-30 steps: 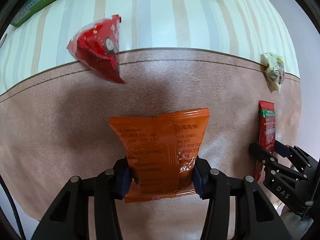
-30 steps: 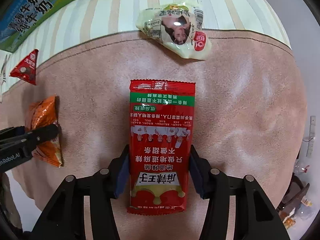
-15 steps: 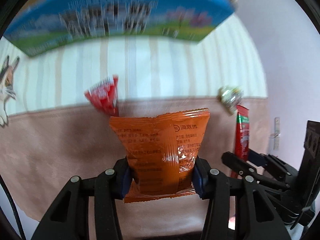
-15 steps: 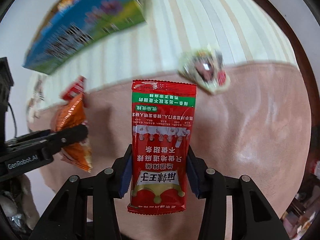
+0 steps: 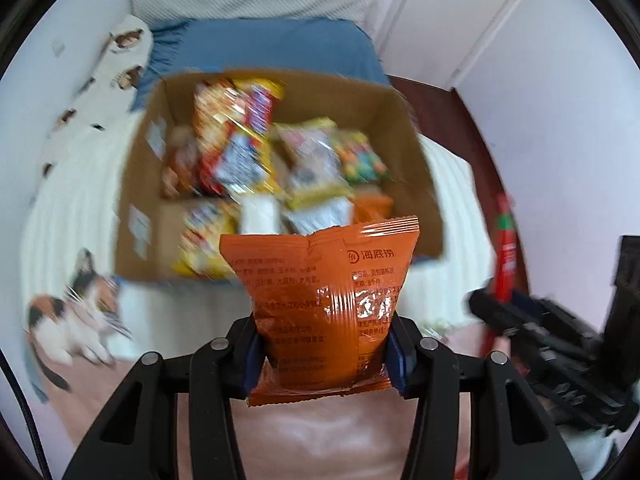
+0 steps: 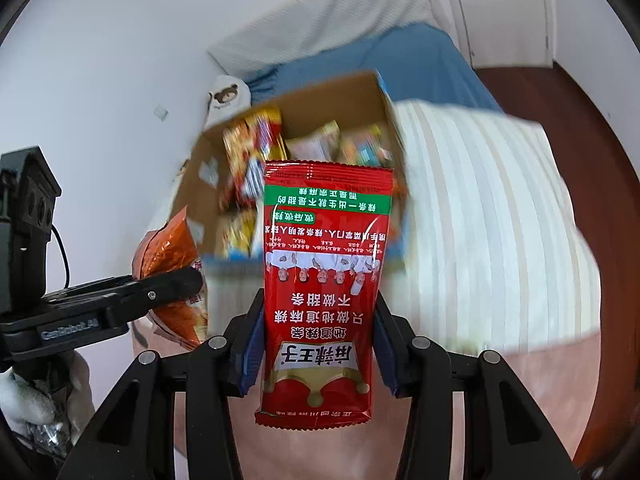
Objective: Organize snacks
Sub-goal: 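Carry both packets into the box and open both tools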
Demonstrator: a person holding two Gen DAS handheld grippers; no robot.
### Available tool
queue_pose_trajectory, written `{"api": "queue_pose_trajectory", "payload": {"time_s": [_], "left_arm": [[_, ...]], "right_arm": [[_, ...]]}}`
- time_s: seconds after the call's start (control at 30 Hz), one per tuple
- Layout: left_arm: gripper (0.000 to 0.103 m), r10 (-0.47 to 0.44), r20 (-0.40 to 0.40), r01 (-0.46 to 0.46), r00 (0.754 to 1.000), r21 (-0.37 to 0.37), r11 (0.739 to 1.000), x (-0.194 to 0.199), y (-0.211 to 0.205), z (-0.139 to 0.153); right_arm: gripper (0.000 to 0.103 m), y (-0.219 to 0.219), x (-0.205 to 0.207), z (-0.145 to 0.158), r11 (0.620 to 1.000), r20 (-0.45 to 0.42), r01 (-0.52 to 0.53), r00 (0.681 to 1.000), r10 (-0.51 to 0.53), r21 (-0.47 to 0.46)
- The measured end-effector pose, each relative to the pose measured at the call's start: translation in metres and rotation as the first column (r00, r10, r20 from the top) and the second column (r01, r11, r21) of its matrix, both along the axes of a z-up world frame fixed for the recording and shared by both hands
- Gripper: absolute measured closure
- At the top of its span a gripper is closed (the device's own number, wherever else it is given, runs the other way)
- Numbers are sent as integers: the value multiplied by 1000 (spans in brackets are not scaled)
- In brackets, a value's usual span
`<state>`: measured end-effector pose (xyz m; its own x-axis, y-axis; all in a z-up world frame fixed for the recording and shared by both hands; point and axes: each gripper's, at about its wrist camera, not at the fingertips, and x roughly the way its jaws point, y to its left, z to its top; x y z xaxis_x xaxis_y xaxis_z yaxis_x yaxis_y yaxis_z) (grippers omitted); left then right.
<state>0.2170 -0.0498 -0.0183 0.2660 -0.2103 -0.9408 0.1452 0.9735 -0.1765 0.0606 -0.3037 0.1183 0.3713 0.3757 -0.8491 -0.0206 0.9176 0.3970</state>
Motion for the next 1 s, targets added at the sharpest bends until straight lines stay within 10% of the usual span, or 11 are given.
{"api": "queue_pose_trajectory", "payload": {"time_s": [0.47,0.63,0.77,1.0], "left_arm": [[56,159,-98,-143,982,155,977,92,93,-56],[46,201,-114,-181,973,163,970,101,103,-80],[19,179,-115,-164,977,132,978,99,94,-87],[16,175,-79,-159,981,180,971,94,77,-83]], "right_arm": [[52,45,144,-49,996,-23,-35,999,33,-78],[32,61,176,-88,986,-58,-70,996,62,-149],[8,65,181,-107,981,-89,-85,994,70,-175],[7,63,168,-102,965,-82,-90,994,71,-248]]}}
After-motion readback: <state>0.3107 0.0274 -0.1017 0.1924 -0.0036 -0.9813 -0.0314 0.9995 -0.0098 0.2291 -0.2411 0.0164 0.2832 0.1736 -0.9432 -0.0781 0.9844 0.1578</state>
